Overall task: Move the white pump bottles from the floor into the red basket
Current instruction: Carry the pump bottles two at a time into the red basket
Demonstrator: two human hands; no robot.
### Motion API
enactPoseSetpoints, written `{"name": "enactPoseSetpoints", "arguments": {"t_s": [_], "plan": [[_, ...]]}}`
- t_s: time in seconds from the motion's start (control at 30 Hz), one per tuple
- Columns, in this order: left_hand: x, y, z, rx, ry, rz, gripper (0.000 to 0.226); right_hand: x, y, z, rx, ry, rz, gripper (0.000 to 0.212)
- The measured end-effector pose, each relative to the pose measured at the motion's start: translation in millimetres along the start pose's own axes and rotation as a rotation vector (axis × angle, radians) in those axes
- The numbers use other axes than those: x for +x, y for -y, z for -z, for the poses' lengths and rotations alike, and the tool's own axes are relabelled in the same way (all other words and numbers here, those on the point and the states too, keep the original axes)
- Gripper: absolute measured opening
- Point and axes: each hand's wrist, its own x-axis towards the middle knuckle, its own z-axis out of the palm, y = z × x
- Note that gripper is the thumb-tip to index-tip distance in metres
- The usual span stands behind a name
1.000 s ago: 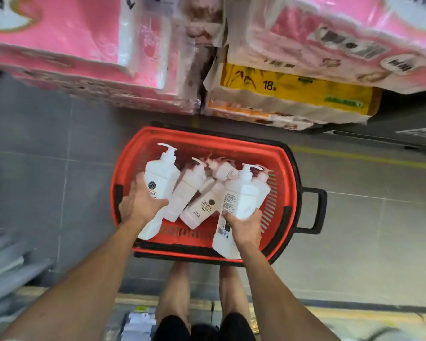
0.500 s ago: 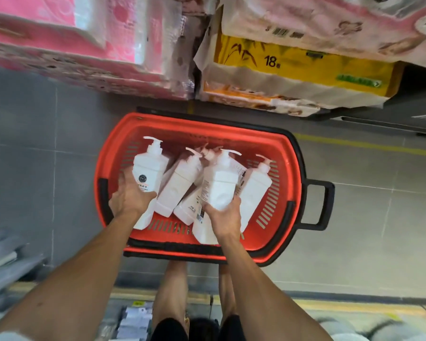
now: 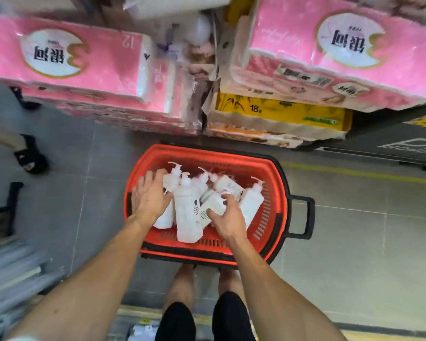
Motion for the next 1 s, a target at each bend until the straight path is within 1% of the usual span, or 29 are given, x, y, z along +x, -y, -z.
{"name": "enactPoseSetpoints", "arguments": {"t_s": [0.1,0.23,0.33,0.47,0.57,0.63,0.7,0.83,1.0], "plan": [[-25.4,-25.1,41.6,0.142,-0.035,-0.134,0.061,-22.6,25.6,36.1,-0.226,0.029,0.111,0.066],[-64.2,-57.8,89.8,0.215,-0.092,-0.259,0.062,-63.6,54.8,86.6,-0.561,0.027,0.250,0.066],[-95.6,-73.2,118.7,0.283,-0.084,-0.351,0.063,-104.3,68.3,119.9,-0.670,-0.023,0.280,0.067],[-134.1,-90.4,152.1,0.350,-0.056,-0.477,0.061,-159.3,75.2,155.7,-0.663,-0.128,0.244,0.064],[-158.8,-104.8,173.8,0.355,-0.061,-0.558,0.057,-199.3,72.7,177.9,-0.634,-0.185,0.205,0.060],[-171.9,-120.7,188.1,0.367,-0.073,-0.626,0.057,-221.8,66.6,193.1,-0.621,-0.248,0.183,0.056],[-181.4,-141.6,199.8,0.379,-0.076,-0.694,0.059,-238.9,58.7,208.7,-0.594,-0.309,0.149,0.056],[-200.0,-202.8,216.2,0.456,-0.097,-0.842,0.063,-267.2,29.8,250.8,-0.514,-0.389,0.049,0.058],[-242.3,-304.2,212.0,0.571,-0.106,-1.049,0.071,-304.0,-41.9,319.8,-0.409,-0.493,-0.123,0.062]]}}
